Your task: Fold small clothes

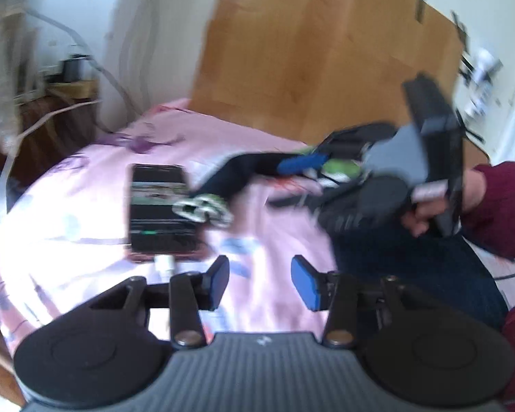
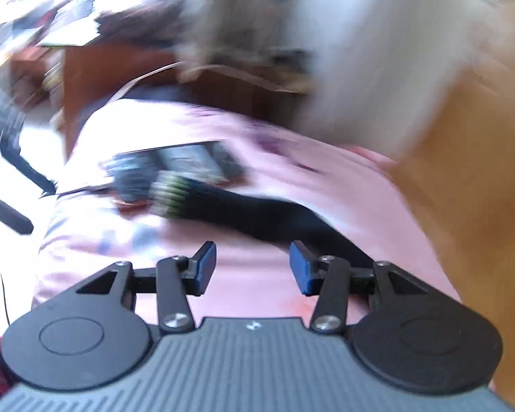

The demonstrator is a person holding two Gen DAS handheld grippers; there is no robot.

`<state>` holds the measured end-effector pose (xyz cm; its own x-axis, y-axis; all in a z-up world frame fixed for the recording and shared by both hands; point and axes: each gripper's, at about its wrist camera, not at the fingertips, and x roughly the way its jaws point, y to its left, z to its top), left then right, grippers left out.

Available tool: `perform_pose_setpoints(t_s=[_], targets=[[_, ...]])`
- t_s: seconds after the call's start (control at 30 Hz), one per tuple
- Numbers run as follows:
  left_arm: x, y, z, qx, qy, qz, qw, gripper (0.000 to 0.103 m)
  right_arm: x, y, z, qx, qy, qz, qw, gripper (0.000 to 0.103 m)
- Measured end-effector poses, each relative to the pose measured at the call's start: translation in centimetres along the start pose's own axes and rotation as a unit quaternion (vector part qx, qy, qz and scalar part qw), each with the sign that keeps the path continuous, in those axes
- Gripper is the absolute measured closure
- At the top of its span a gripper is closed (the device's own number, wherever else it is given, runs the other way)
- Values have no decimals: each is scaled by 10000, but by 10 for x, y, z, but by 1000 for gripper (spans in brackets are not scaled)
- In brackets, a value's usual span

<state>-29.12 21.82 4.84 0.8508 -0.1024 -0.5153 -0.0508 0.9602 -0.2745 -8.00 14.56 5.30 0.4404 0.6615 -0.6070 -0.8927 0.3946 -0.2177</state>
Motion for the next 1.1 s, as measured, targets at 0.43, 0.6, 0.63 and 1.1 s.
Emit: perform_pose_setpoints(t_s=[0.43, 0.6, 0.63, 1.1], targets=[[24, 35, 23, -247, 5, 54, 9997, 62, 6, -77, 54, 715, -859, -223, 9935, 91], [59, 9, 50, 123, -141, -484, 9987, 59, -109, -201, 31, 2878, -1918, -1353, 9285, 90], [67, 2, 57, 181, -178, -596, 9979, 57, -133, -219, 12, 3265, -2042, -1537, 9100, 90], [302, -97, 164, 245, 1067, -1319, 9852, 47, -237, -213, -307, 6970, -1409, -2685, 6498, 41]])
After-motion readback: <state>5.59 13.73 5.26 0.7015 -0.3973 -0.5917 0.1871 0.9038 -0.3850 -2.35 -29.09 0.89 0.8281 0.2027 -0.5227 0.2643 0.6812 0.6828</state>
